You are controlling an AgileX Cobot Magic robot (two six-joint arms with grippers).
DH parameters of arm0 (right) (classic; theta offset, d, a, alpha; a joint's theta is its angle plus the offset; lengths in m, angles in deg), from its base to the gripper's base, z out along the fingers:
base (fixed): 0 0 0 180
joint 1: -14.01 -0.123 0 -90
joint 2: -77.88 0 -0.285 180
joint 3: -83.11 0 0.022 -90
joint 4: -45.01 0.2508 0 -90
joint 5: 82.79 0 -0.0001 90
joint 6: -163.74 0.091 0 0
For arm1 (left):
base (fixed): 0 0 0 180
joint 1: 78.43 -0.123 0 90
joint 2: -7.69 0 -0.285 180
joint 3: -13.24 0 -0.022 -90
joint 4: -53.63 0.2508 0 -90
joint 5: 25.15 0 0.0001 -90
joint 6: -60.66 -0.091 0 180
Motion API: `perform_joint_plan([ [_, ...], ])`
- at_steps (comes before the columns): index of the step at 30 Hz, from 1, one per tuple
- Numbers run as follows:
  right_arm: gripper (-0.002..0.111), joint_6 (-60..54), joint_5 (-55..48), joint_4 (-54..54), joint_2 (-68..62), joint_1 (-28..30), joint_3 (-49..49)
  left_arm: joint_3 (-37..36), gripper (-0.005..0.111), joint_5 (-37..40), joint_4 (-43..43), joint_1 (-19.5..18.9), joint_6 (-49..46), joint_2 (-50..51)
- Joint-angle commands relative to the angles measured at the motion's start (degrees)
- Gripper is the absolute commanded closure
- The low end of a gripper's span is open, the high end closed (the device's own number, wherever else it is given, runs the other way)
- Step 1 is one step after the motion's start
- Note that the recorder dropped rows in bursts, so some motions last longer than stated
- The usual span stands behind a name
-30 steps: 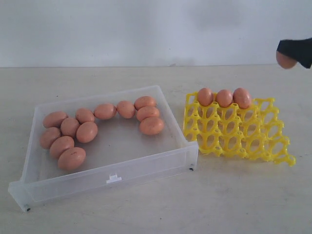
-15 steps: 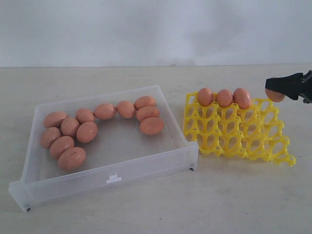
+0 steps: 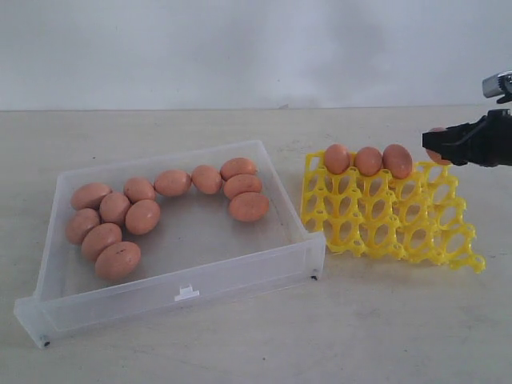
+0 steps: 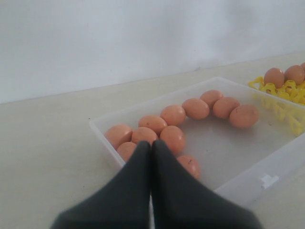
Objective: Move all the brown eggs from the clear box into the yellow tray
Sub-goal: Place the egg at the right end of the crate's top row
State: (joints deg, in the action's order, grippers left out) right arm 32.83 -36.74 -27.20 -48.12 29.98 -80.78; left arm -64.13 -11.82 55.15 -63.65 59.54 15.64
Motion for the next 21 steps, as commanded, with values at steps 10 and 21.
perform_joint_plan([
  [10,0.057,-2.27,2.52,3.02,-3.27,0.0,-0.22,0.15,0.111,-0.28,-0.01,0.03,-0.03,-0.17],
  [21,0.05,11.0,23.91,17.32,3.92,-3.22,-0.31,0.15,0.111,-0.28,-0.01,0.03,-0.03,-0.17],
])
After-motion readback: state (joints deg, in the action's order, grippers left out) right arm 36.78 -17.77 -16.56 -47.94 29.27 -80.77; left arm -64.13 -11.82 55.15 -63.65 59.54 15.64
